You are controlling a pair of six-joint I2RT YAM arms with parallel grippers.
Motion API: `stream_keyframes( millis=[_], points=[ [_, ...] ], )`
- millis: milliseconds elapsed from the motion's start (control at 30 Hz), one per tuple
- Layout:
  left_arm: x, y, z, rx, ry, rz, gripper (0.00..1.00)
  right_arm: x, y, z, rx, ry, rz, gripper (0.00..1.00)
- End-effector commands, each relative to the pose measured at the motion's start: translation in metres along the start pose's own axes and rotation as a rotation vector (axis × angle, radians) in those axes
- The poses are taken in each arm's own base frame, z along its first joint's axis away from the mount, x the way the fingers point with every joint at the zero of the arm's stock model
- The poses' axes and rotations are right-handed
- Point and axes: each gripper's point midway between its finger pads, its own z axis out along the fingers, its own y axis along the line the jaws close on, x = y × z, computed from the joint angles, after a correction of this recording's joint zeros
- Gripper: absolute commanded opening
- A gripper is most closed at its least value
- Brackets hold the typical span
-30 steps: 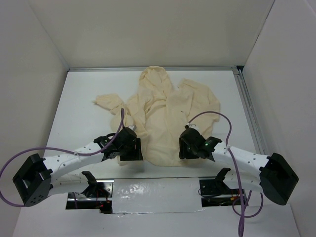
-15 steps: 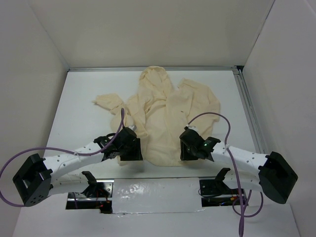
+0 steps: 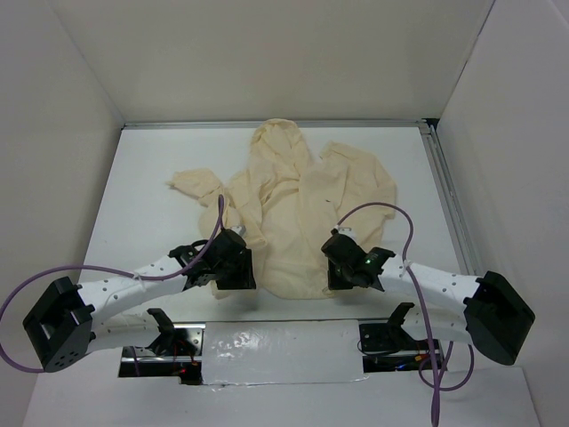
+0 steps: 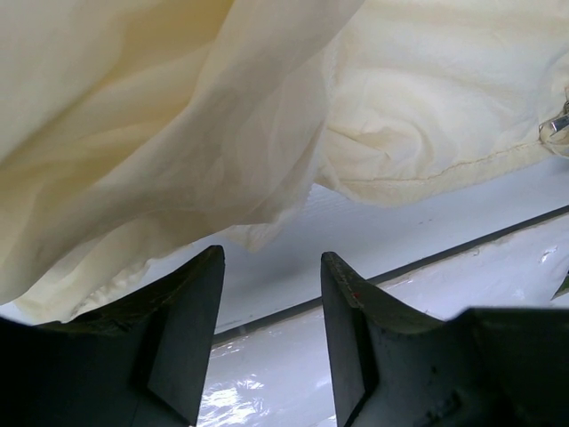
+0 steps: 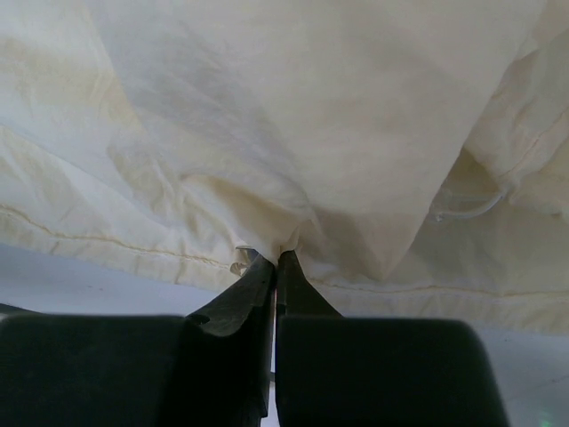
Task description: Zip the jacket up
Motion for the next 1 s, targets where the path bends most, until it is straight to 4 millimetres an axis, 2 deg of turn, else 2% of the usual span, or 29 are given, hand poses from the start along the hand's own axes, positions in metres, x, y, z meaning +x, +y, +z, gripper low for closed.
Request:
stream_keyframes(
  millis=[0, 167, 367, 533, 733, 967],
  points=[
    [-0.006, -0.01, -0.003, 0.027, -0.012, 0.029, 0.6, -0.013, 0.006, -0.004, -0.005, -0.047, -0.004, 0.0],
    [-0.007, -0.008, -0.007, 0.006, -0.009, 0.027, 0.67, -0.023, 0.023, -0.011, -0.087, -0.076, -0.014, 0.0],
    [-0.005, -0.006, -0.011, 0.006, -0.007, 0.03, 0.78, -0.034, 0.03, -0.025, -0.152, -0.13, 0.014, 0.0],
    [-0.005, -0.005, -0.004, 0.0, -0.002, 0.042, 0.78, -0.04, 0.038, -0.035, -0.256, -0.158, 0.038, 0.0],
    [-0.001, 0.002, 0.007, -0.037, 0.023, 0.044, 0.77, -0.044, 0.034, -0.037, -0.28, -0.183, 0.057, 0.0],
    [0.002, 0.01, 0.015, -0.075, 0.028, 0.038, 0.7, -0.043, 0.033, -0.035, -0.289, -0.167, 0.067, 0.0]
  ],
)
